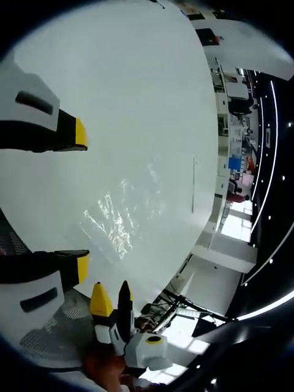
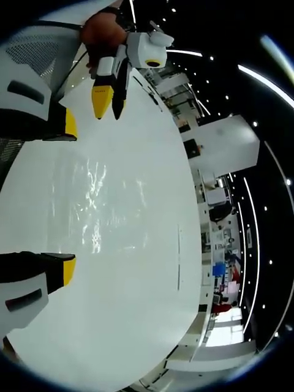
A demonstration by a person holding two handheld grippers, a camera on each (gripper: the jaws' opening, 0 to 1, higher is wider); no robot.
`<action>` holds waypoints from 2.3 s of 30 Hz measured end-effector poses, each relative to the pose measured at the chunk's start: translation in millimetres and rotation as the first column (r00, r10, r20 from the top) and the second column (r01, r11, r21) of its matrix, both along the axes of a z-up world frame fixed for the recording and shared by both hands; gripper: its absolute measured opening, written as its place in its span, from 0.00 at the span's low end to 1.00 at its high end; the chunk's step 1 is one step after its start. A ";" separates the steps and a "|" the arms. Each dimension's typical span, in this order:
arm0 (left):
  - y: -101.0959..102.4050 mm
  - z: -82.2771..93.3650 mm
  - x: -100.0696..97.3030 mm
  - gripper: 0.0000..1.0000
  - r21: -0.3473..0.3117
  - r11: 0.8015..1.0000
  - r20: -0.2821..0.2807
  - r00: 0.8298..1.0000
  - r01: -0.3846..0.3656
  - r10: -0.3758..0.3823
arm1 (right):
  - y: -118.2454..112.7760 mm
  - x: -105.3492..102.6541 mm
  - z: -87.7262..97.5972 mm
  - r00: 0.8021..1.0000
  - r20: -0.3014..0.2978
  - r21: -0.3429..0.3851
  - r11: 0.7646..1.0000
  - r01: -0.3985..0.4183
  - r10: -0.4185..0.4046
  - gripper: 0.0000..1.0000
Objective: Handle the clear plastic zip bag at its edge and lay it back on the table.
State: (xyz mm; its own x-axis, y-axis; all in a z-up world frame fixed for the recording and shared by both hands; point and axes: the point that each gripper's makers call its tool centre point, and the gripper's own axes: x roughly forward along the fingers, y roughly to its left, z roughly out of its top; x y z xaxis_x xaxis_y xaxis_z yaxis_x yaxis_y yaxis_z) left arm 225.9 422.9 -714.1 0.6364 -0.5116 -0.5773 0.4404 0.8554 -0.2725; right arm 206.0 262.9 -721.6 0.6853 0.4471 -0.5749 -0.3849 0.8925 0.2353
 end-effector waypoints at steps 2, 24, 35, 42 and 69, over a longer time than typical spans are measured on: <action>0.3 -0.9 6.2 0.64 0.016 1.000 0.005 1.000 0.007 -0.007 | 0.3 -1.0 0.3 1.000 -0.003 -0.001 1.000 -0.002 0.002 0.74; -22.7 -4.8 144.2 0.61 -0.015 0.999 -0.009 0.999 0.032 -0.032 | -1.3 -1.9 -6.0 1.000 -0.030 -0.001 1.000 0.002 -0.002 0.72; -27.5 -35.5 192.8 0.57 -0.030 0.999 -0.076 0.996 0.034 -0.036 | -2.7 -4.4 -10.7 0.999 -0.050 -0.006 1.000 -0.001 0.001 0.72; -38.8 -43.0 192.2 0.52 -0.015 0.997 -0.094 0.993 0.070 -0.071 | -2.9 -6.2 -13.6 0.998 -0.065 -0.008 1.000 -0.006 0.005 0.71; -42.4 -59.2 189.6 0.24 0.254 0.952 -0.017 0.984 0.173 -0.175 | -4.0 -7.2 -16.6 0.998 -0.063 -0.029 1.000 -0.008 0.006 0.68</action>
